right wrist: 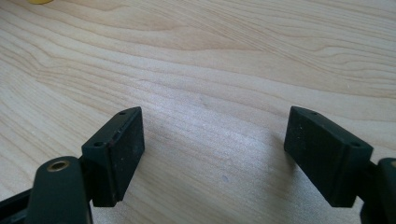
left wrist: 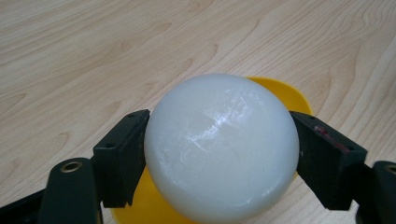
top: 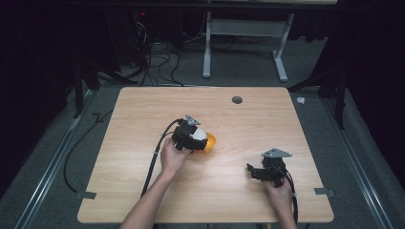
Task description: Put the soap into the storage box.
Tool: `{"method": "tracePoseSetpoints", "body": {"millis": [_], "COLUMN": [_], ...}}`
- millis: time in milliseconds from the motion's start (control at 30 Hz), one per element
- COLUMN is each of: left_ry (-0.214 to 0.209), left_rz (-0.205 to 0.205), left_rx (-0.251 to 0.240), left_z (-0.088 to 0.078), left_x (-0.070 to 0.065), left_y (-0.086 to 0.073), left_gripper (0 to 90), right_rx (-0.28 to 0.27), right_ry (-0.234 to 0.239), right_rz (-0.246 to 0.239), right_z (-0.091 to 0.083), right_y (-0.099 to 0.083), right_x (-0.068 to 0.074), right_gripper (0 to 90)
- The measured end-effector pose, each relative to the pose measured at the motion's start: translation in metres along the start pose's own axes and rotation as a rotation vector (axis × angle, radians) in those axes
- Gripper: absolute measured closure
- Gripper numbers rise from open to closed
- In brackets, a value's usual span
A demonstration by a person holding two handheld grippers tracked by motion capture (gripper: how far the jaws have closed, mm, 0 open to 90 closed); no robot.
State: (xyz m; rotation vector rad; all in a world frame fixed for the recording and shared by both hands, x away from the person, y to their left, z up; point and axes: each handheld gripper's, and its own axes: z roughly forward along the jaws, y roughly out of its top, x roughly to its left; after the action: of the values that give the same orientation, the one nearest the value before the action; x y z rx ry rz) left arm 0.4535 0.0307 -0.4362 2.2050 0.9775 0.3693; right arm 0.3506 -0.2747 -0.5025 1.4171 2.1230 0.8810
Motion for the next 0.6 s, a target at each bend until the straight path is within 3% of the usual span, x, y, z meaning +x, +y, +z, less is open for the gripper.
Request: {"method": "tracePoseSetpoints", "body": {"millis": [600], "left_ry": [0.024], "left_rz": [0.002], "left_rx": [0.038], "left_z": [0.014], "left_x": [-0.001], "left_y": [-0.003], "left_gripper": [24.2], "right_rx": [0.0], "right_ry": [0.0], "right_rz": [-0.001], "right_z": [0.0], "right_y": [0.0], "right_x": [0.0], "right_gripper": [21.0]}}
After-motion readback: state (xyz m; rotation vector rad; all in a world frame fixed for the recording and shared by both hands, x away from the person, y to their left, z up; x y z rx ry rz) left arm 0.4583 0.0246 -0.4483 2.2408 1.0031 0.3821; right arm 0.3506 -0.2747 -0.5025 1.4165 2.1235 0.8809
